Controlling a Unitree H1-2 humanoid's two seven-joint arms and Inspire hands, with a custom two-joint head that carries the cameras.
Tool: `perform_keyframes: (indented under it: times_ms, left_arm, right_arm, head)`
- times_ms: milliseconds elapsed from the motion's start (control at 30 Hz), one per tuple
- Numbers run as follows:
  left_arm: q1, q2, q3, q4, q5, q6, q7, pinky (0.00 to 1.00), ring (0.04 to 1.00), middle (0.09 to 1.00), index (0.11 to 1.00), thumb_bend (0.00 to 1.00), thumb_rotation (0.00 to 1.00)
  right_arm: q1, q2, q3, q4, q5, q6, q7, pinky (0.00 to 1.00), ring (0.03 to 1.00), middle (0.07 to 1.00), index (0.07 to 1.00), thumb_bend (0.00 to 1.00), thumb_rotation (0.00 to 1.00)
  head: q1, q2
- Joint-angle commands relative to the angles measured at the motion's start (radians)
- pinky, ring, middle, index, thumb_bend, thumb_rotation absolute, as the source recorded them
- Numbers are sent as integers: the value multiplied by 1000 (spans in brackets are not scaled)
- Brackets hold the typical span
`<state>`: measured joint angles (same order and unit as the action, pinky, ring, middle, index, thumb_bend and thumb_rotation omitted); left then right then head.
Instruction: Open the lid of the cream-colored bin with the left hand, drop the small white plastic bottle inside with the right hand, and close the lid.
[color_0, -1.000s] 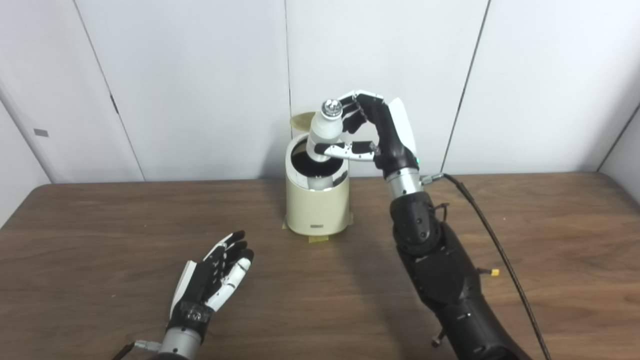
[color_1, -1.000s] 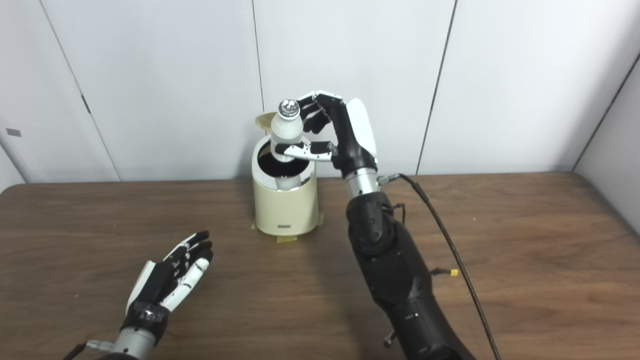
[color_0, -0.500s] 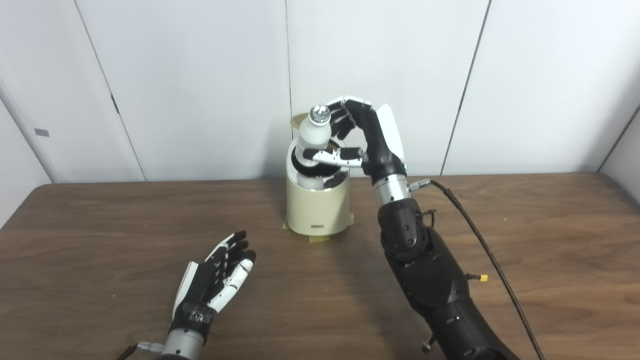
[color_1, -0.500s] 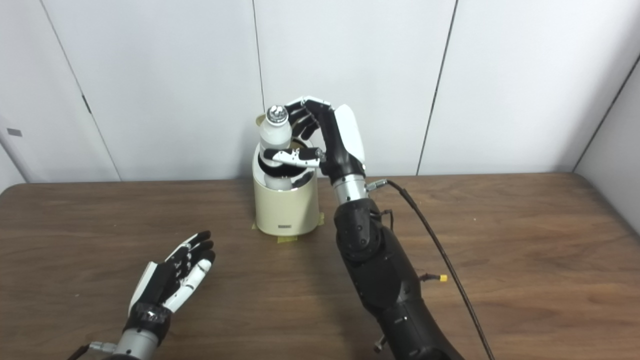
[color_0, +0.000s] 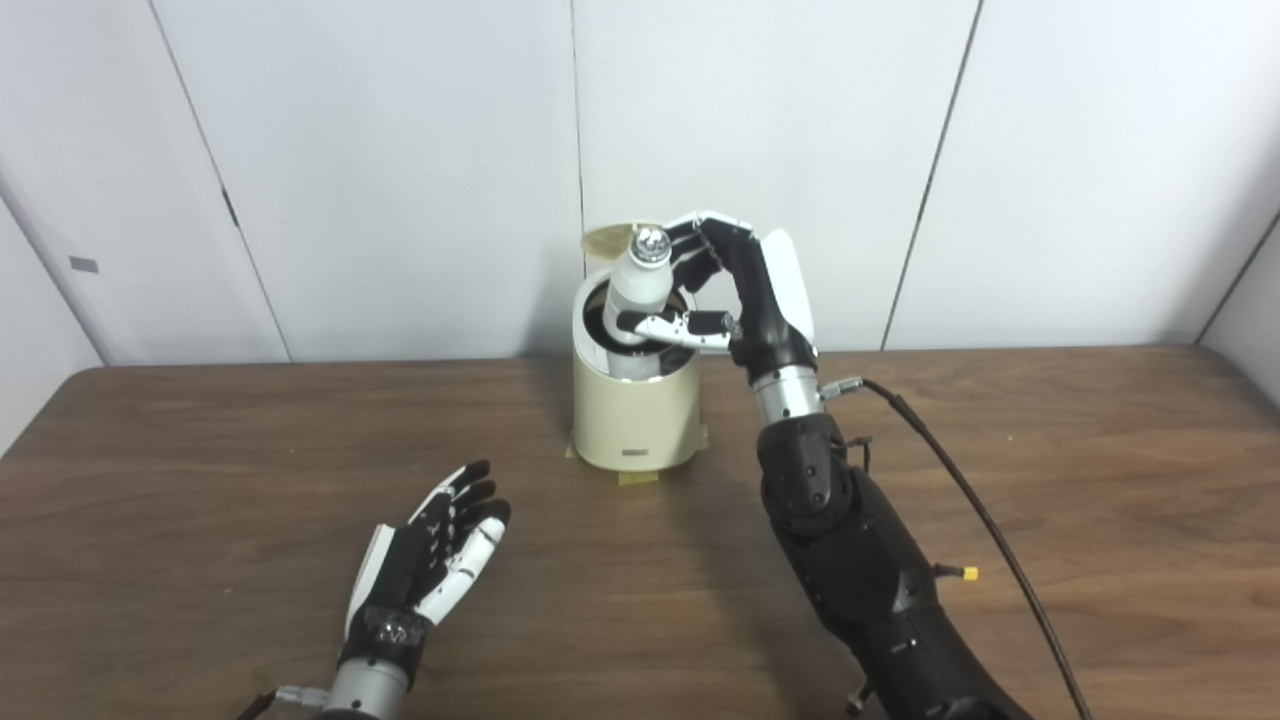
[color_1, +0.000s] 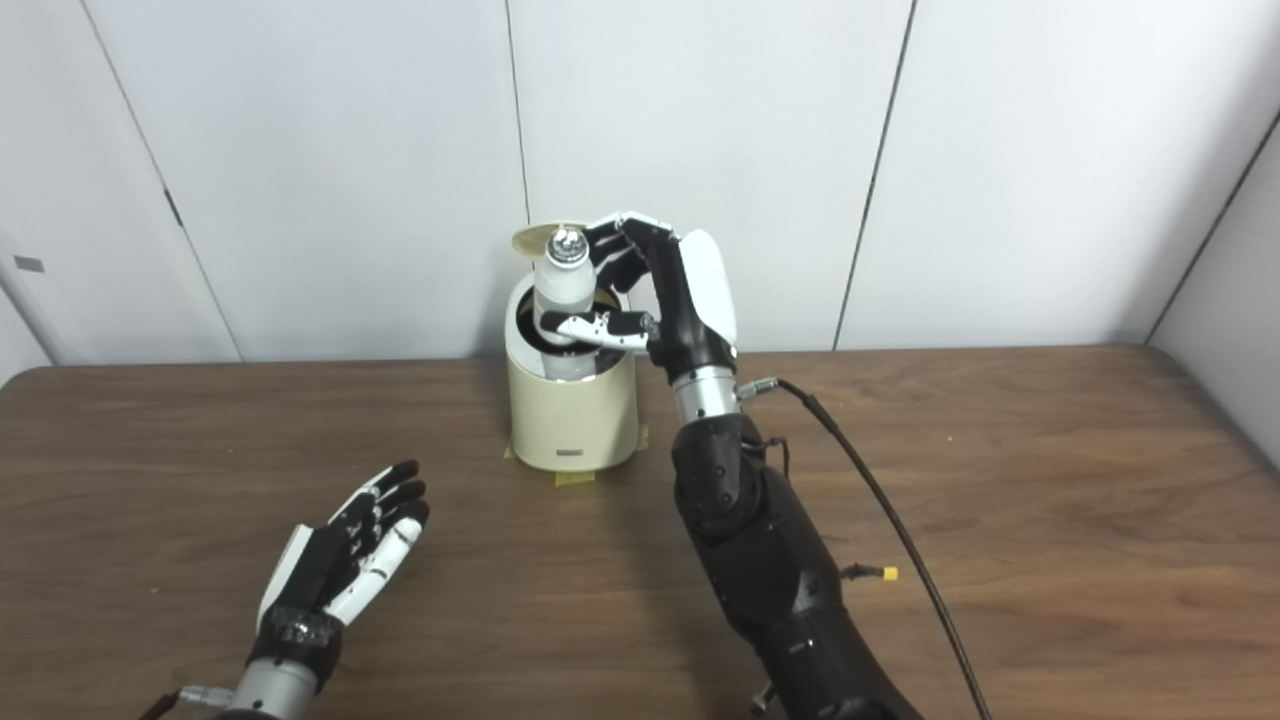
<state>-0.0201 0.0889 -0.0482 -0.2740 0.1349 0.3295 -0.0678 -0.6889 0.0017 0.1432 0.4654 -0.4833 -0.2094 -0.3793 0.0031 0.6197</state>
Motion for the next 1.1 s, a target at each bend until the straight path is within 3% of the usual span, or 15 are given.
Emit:
perform_keyframes:
  times_ms: [0, 333, 400, 433, 500, 733, 767, 800, 900, 1067]
  left_arm:
    - [-4, -8, -4, -17, -7, 1, -1, 853, 876, 889, 924, 526, 587]
    - [-2, -13, 1, -12, -21, -10, 1, 857, 872, 886, 922, 515, 557]
    - [-1, -14, 1, -14, -19, -10, 3, 857, 876, 883, 920, 520, 560]
    - [0, -14, 0, -14, -16, -10, 5, 850, 875, 884, 920, 521, 557]
    - [1, -15, -1, -15, -15, -11, 6, 861, 879, 884, 921, 534, 566]
    - [5, -14, -6, -22, -1, -2, 18, 863, 869, 876, 921, 516, 557]
    - [5, -14, -8, -24, 3, 1, 20, 872, 873, 875, 922, 516, 563]
    - [6, -14, -9, -24, 5, -2, 21, 876, 873, 874, 922, 512, 566]
    - [6, -12, -10, -13, 3, -28, 23, 861, 860, 868, 931, 506, 553]
    - [7, -15, -9, -13, 0, -23, 24, 854, 862, 869, 940, 484, 533]
  right_arm:
    - [-45, -8, -8, -22, 1, -23, -15, 380, 428, 485, 505, 503, 0]
    - [-37, -31, 23, -23, -30, 9, 25, 347, 452, 518, 507, 501, 0]
    - [-37, -38, 34, -26, -42, 19, 36, 419, 455, 529, 482, 515, 0]
    - [-36, -43, 40, -28, -48, 21, 42, 443, 518, 535, 474, 519, 0]
    - [-34, -49, 47, -34, -53, 30, 53, 486, 597, 635, 488, 523, 106]
    - [-28, -57, 66, -61, -89, 95, 69, 552, 690, 724, 494, 524, 138]
    - [-27, -59, 69, -64, -96, 103, 71, 557, 703, 740, 578, 705, 122]
    - [-26, -60, 73, -66, -102, 109, 73, 562, 715, 755, 636, 816, 115]
    - [-24, -64, 80, -69, -112, 114, 73, 572, 735, 779, 691, 890, 106]
    - [-22, -65, 81, -67, -108, 116, 78, 573, 740, 781, 695, 905, 90]
  head:
    - [1, 1]
    - [-4, 2]
    - [-5, 2]
    - [-5, 2]
    - [-5, 2]
    - [-7, 3]
    - [-7, 4]
    - [-7, 4]
    - [-7, 4]
    - [-8, 4]
